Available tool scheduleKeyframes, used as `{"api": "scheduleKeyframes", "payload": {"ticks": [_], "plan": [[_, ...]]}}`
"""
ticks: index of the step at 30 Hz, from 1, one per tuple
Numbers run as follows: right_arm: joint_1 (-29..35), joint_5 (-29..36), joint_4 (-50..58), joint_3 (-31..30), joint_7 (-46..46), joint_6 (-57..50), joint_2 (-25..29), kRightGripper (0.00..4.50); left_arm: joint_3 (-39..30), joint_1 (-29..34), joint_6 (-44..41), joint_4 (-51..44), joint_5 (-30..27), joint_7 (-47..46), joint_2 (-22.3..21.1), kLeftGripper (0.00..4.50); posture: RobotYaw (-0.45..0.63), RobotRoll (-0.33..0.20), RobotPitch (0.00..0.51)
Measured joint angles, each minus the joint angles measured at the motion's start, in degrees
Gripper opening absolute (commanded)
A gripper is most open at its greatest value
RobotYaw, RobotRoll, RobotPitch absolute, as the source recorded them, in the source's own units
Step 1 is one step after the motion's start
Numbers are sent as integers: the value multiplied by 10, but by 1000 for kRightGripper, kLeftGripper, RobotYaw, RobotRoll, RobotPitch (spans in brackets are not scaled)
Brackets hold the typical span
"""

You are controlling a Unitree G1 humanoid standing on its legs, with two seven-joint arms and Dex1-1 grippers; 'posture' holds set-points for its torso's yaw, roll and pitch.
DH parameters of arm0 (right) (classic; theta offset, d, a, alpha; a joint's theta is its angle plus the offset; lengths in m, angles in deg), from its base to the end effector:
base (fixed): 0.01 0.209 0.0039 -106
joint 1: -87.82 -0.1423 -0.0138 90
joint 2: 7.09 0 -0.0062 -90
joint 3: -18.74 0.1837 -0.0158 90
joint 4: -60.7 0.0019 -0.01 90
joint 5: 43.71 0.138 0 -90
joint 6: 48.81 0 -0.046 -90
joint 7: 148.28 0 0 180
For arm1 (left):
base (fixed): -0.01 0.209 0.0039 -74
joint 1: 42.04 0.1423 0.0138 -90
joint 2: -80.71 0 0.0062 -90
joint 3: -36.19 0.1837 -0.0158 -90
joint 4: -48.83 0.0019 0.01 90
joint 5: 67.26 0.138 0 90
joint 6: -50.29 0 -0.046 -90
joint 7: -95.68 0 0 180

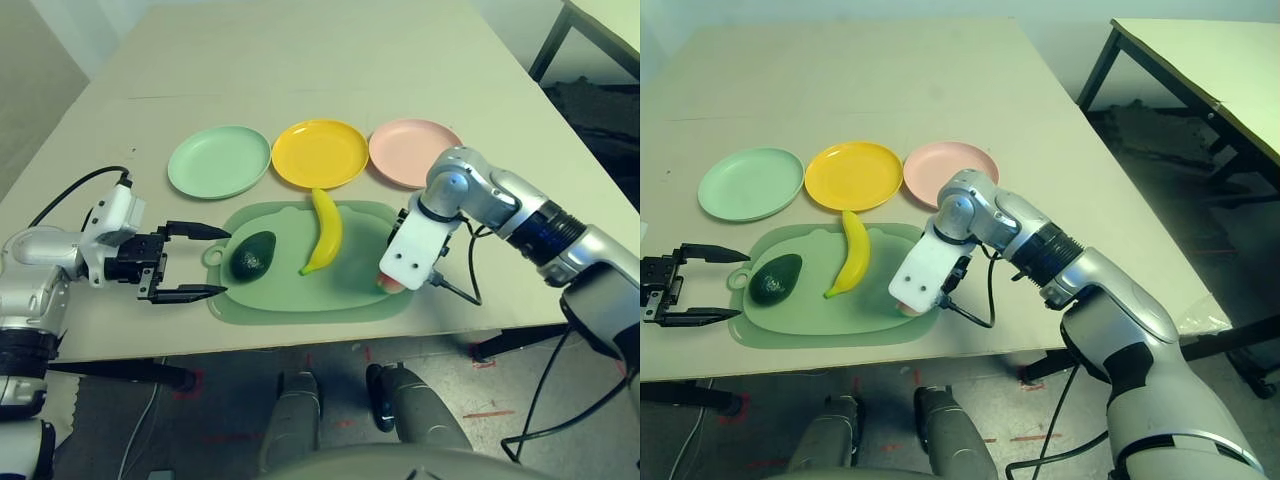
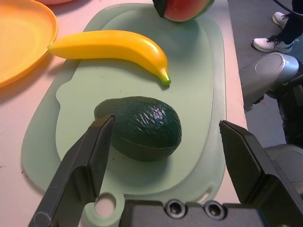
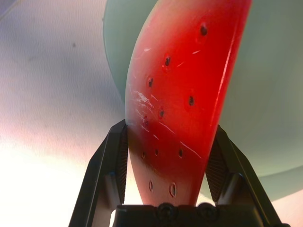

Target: Place the fruits into color-matched plates.

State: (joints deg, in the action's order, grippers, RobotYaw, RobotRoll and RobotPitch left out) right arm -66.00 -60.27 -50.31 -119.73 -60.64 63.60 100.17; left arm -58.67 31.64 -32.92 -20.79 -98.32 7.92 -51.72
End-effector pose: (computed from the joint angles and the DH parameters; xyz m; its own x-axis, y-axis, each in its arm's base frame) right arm 0.3135 -0.0859 0.2162 0.0112 0.1561 -0.9877 -0.4646 -0.8738 -0.1434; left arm 0.2328 0.3534 0.1824 0.2628 -0.8805 -0.3946 0.9549 0.1788 0.2370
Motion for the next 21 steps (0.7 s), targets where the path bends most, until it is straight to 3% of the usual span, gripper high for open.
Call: {"api": "scheduleKeyframes", "payload": {"ticks": [5, 12, 16, 21], "plan": [[-44, 16, -21, -2, 0, -1, 14, 2345, 1, -2, 0, 0, 0, 0, 0, 4500, -21, 0, 163], [-50, 55, -27, -16, 0, -21, 19, 2345, 2, -13, -9, 0, 1, 0, 0, 4500, -10, 0, 159], [-118, 34, -192, 24, 51, -29, -43, 2345, -10, -25, -58, -8, -1, -23, 9, 4500, -7, 0, 161], [-198, -24, -387, 63, 165, -17, -73, 2345, -29, -19, -116, -43, -3, -73, 12, 4500, -2, 0, 162]]}}
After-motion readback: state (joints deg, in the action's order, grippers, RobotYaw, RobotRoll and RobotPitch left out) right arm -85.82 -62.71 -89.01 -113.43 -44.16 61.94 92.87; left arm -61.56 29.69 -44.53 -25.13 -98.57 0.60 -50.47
